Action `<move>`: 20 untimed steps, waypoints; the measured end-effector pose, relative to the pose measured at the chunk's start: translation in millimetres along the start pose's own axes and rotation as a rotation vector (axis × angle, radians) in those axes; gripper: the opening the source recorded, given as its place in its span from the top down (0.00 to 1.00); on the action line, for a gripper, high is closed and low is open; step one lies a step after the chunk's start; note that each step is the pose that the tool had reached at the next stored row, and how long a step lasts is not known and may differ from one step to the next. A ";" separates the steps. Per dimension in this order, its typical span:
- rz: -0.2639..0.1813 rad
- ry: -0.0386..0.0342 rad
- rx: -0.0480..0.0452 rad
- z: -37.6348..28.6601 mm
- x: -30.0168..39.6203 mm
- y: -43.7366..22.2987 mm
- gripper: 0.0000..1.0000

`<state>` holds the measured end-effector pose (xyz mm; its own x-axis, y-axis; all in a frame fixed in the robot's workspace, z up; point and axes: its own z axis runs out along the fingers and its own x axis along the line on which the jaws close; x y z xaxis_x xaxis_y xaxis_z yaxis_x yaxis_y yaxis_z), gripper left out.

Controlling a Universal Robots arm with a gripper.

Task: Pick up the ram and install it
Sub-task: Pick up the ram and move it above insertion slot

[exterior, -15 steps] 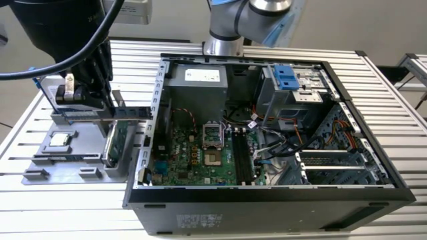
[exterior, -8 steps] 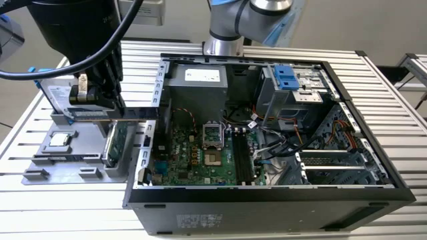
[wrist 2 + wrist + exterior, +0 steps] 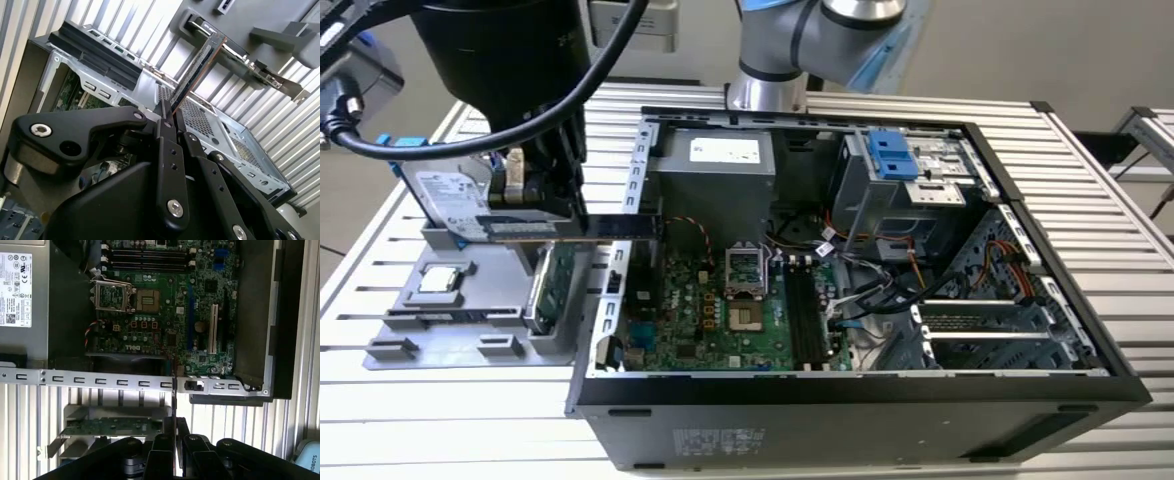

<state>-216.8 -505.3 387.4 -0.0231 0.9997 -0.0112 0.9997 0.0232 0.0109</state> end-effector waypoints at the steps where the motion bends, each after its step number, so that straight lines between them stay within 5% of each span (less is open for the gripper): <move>1: 0.000 0.0000 0.0000 0.0 0.0 2.1 1.00; 20: 0.000 0.0000 -0.0001 0.6 -1.2 51.3 1.00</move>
<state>-165.5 -505.2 387.4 -0.0231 0.9997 -0.0111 0.9997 0.0232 0.0110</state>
